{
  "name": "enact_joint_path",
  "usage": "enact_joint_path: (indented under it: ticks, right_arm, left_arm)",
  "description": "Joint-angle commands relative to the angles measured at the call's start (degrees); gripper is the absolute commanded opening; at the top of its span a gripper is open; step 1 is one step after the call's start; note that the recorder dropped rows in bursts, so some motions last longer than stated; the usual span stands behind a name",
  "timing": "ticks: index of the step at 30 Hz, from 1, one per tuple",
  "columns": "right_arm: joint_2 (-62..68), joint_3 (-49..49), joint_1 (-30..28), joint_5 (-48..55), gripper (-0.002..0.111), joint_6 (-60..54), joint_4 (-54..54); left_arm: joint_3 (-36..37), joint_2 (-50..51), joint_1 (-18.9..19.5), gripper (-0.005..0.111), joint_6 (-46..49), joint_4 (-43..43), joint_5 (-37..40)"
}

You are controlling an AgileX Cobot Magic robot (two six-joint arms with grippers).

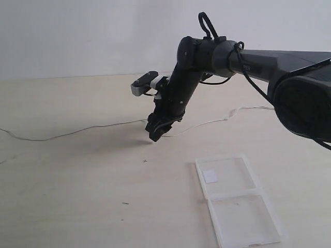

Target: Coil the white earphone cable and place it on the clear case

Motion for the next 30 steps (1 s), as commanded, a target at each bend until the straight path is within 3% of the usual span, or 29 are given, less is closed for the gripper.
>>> enact_joint_path:
  ticks: [1,11,16,22,30]
  right_arm:
    - [-0.1,-0.1,0.0,-2.4,0.052,0.6,-0.4]
    - [0.4,-0.1,0.0,-2.7,0.042,3.1,-2.5]
    - [1.1,-0.1,0.0,-1.9,0.018,3.1,-2.5]
    - [1.3,-0.1,0.0,-1.5,0.0,3.0,-3.6]
    - [-2.7,-0.1,-0.1,-2.0,0.0,1.7,-3.3]
  left_arm:
    - [0.0,-0.3,-0.3,0.0,0.2,-0.2,-0.5]
    - [0.0,-0.3,-0.3,0.0,0.2,-0.2,-0.5]
    - [0.0,-0.3,-0.3,0.0,0.2,-0.2,-0.5]
    - [0.0,-0.3,-0.3,0.0,0.2,-0.2,-0.5]
    - [0.0,-0.3,-0.3,0.0,0.2,-0.2,-0.5]
